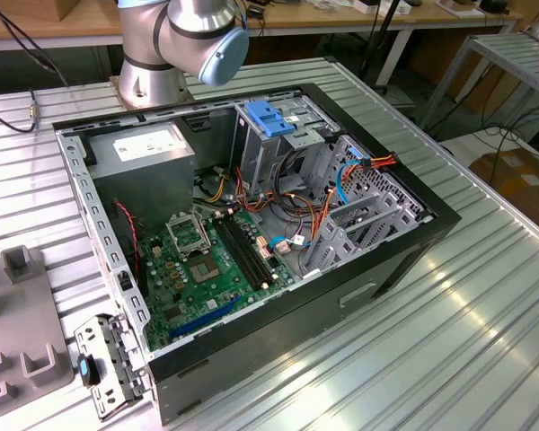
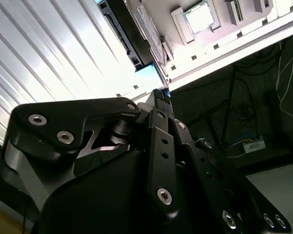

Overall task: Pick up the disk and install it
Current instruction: 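Pick up the disk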

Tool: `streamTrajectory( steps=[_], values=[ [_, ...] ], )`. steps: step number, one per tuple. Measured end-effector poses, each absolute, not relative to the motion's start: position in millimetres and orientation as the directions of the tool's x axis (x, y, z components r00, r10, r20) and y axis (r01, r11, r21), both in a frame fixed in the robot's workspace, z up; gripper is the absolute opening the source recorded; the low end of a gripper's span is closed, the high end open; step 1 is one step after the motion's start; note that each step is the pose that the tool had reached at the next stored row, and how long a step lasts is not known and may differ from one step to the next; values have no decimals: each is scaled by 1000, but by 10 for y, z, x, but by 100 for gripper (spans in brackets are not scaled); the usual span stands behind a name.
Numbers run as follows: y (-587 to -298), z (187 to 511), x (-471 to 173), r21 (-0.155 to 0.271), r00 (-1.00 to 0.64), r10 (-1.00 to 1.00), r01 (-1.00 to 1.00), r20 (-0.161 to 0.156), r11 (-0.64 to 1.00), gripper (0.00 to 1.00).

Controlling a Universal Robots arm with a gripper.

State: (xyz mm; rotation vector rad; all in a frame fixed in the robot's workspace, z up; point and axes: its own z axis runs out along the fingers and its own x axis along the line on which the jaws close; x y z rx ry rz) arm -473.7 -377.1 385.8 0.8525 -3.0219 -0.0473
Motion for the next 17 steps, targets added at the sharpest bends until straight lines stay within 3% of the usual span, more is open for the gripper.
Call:
streamTrajectory(
  steps=[17],
  values=[
    [-3771,3845,-4703,29,-631,-775,-775,-7,631,11]
  ],
)
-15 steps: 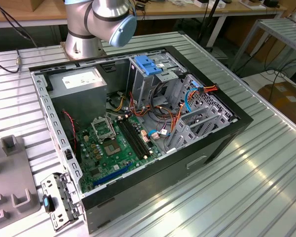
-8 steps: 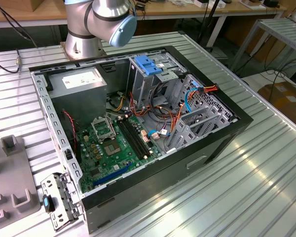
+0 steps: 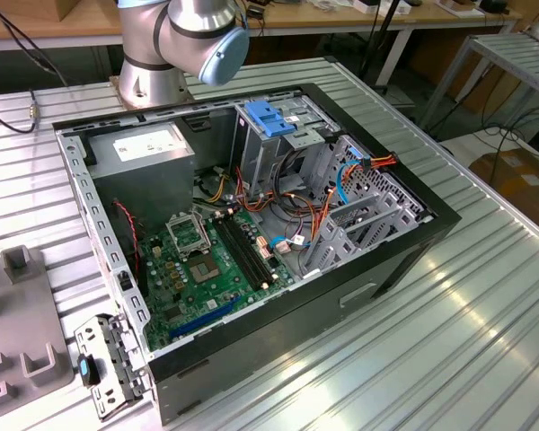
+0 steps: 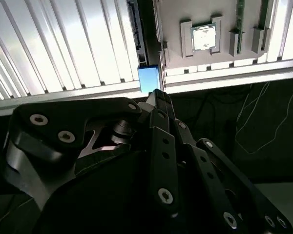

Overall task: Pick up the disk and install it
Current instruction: 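Pick up the disk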

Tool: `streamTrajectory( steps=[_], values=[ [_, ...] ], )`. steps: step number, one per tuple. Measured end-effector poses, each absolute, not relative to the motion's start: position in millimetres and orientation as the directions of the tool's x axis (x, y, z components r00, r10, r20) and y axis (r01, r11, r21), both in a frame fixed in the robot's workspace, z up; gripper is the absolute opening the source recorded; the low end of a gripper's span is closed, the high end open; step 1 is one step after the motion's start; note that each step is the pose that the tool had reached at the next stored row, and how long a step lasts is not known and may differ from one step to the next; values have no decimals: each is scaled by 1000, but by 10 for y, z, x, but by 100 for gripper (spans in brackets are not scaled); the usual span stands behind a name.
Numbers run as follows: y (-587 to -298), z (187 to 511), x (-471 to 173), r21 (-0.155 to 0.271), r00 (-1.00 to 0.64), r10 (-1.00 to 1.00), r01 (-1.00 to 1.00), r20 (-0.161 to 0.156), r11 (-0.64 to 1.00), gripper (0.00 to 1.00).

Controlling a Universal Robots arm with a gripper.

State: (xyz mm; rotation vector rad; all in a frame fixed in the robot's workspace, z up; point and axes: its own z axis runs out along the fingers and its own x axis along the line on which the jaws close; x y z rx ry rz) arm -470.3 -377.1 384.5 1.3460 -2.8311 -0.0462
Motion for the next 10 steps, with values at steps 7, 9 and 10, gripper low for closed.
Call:
streamTrajectory(
  steps=[7,9,10],
  values=[
    [-3771,3839,-4703,29,-515,-857,-857,-7,514,11],
    [-3771,3835,-4703,29,-458,-889,-889,-7,458,11],
    [-3771,3835,-4703,29,-442,-897,-897,-7,441,11]
  ],
)
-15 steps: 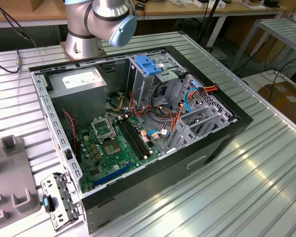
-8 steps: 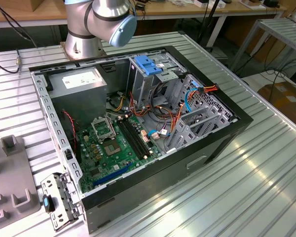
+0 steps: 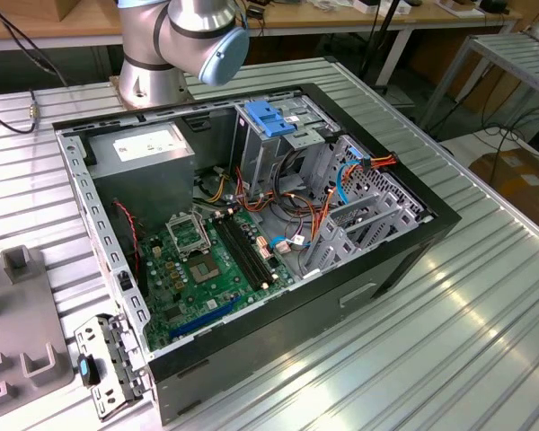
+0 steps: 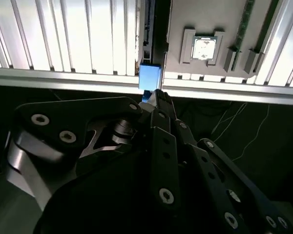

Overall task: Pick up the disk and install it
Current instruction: 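Pick up the disk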

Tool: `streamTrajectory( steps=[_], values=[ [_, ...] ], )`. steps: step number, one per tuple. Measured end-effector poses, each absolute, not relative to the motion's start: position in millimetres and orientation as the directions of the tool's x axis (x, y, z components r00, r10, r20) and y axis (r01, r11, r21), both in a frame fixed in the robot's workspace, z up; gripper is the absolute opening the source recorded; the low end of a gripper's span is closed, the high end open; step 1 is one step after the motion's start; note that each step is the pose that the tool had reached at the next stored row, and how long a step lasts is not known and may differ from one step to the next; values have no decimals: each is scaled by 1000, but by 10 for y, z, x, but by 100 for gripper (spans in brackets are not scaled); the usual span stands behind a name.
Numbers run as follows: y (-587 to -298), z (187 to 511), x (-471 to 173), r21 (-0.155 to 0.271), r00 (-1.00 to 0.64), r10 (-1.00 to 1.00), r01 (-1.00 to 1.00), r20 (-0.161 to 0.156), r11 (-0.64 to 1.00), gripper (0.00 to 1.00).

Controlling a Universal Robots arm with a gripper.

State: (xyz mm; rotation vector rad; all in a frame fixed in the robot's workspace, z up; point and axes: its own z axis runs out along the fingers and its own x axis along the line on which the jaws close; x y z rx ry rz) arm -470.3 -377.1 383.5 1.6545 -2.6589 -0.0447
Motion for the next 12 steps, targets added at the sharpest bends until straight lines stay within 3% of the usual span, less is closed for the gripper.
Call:
streamTrajectory(
  steps=[12],
  values=[
    [-3771,3811,-4684,24,-215,-977,-976,-9,215,11]
  ],
)
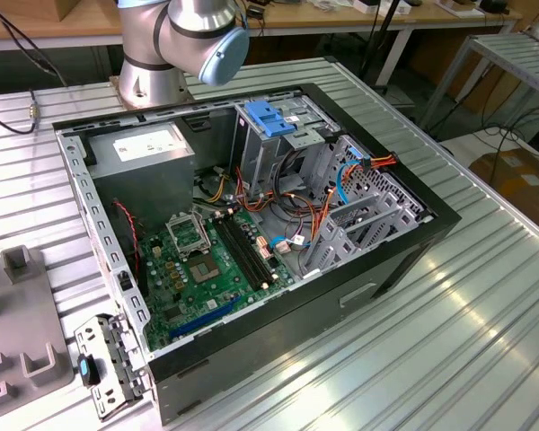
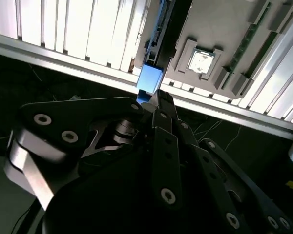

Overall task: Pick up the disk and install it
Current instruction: 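Pick up the disk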

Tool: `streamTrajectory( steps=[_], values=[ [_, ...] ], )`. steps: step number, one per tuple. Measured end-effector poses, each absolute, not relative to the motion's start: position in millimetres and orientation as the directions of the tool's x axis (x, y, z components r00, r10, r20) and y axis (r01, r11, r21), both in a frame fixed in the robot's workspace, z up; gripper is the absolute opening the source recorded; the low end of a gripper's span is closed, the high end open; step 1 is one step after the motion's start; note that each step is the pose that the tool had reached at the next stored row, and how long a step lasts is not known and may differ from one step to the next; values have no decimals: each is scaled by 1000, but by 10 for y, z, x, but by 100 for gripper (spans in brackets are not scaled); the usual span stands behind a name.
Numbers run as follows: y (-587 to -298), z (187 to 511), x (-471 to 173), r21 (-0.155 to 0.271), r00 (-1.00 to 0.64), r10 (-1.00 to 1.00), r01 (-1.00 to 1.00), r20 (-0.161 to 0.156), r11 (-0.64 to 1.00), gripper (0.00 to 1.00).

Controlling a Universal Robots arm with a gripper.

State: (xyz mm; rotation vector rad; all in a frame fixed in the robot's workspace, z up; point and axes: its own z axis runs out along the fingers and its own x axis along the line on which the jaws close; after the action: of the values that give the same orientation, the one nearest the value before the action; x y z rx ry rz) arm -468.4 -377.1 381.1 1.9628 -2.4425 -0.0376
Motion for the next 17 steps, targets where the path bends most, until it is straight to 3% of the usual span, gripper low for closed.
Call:
streamTrajectory(
  steps=[8,12,14,15,17],
  values=[
    [-3771,3763,-4683,14,-64,-998,-998,-9,64,11],
    [-3771,3730,-4684,12,-30,-1000,-999,-9,29,36],
    [-3771,3712,-4684,12,-24,-1000,-1000,-9,24,36],
    [-3771,3682,-4684,12,-23,-1000,-1000,-9,23,47],
    [-3771,3643,-4683,12,-23,-1000,-1000,-9,23,60]
  ],
)
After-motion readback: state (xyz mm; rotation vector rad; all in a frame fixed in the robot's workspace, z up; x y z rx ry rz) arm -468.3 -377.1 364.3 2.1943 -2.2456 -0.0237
